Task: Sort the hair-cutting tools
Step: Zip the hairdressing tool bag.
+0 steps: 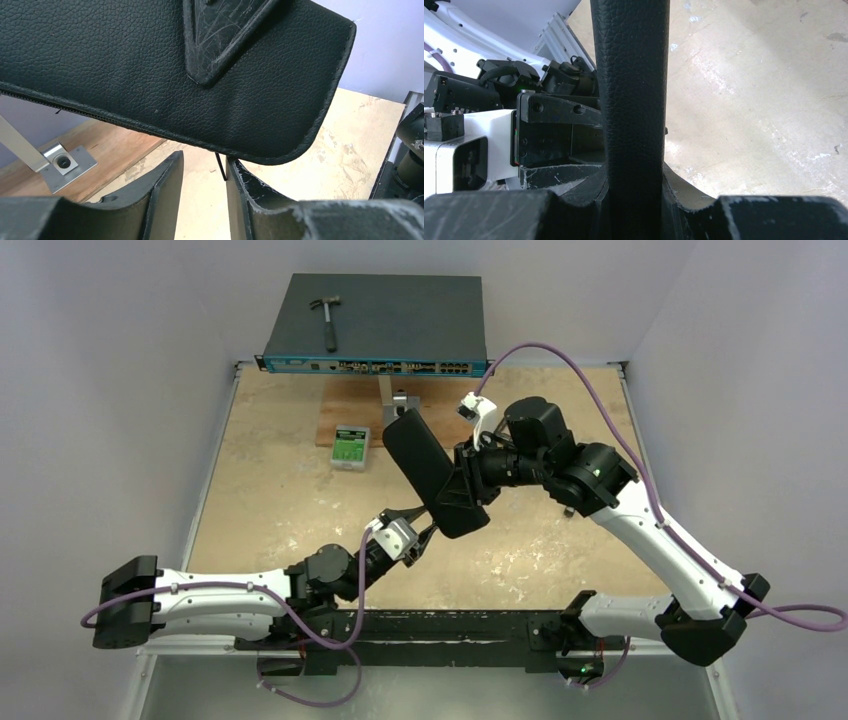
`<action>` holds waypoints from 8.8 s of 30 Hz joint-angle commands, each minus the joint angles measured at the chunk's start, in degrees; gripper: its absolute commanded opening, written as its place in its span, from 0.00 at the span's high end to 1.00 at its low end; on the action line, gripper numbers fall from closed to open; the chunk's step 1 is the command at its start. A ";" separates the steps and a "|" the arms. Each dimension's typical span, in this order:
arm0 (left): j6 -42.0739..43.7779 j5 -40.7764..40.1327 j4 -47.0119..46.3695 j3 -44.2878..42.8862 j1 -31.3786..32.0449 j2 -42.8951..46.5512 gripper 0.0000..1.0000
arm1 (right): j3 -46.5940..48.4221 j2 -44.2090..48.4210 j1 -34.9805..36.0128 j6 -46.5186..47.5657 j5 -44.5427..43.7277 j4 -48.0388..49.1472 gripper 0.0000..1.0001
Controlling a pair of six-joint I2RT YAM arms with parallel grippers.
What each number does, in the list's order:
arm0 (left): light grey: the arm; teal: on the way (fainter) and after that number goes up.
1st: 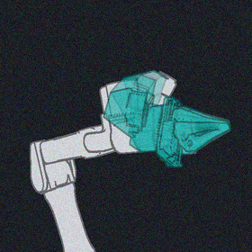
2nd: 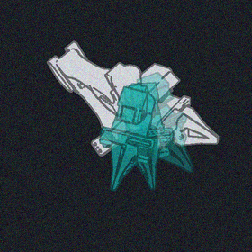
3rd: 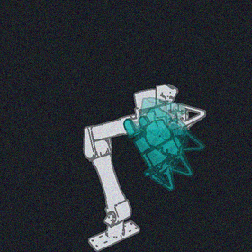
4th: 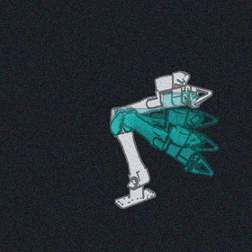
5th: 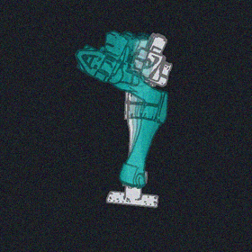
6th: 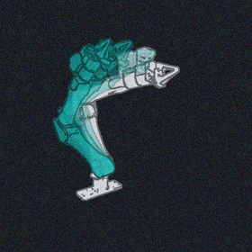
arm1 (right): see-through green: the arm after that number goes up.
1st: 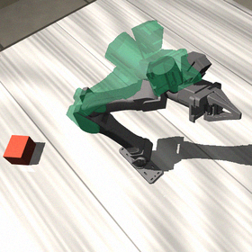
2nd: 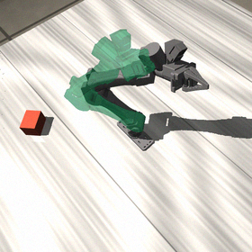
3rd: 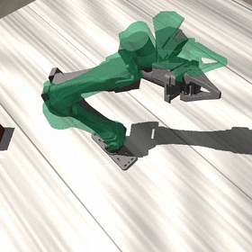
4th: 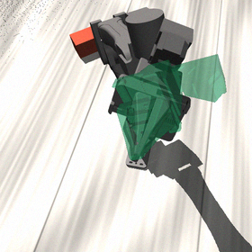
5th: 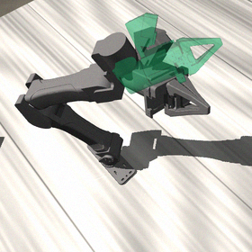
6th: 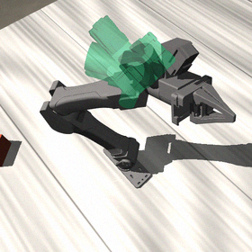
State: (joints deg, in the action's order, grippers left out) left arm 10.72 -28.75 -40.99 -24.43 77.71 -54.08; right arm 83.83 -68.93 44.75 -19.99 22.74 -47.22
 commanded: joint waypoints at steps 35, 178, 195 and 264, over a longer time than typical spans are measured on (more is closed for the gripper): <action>8.61 -15.42 6.37 -2.36 -0.15 8.97 1.00 | -7.67 5.67 0.38 1.97 0.45 2.01 1.00; -44.86 83.56 40.06 -26.68 -36.27 2.36 0.73 | -23.38 17.51 8.95 12.82 16.35 16.40 1.00; -46.75 64.54 35.17 -20.25 -37.44 13.03 1.00 | -25.18 19.86 8.95 6.30 8.21 22.82 0.47; -66.12 23.81 -6.65 -12.91 -38.23 17.56 1.00 | -40.05 3.54 -0.41 -46.38 4.34 107.90 0.01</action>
State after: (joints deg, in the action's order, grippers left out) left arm -54.87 -3.73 -42.17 -33.54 38.81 -38.24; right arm 42.41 -66.26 44.58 -67.64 25.39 62.11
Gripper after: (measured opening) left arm 0.286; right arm 0.985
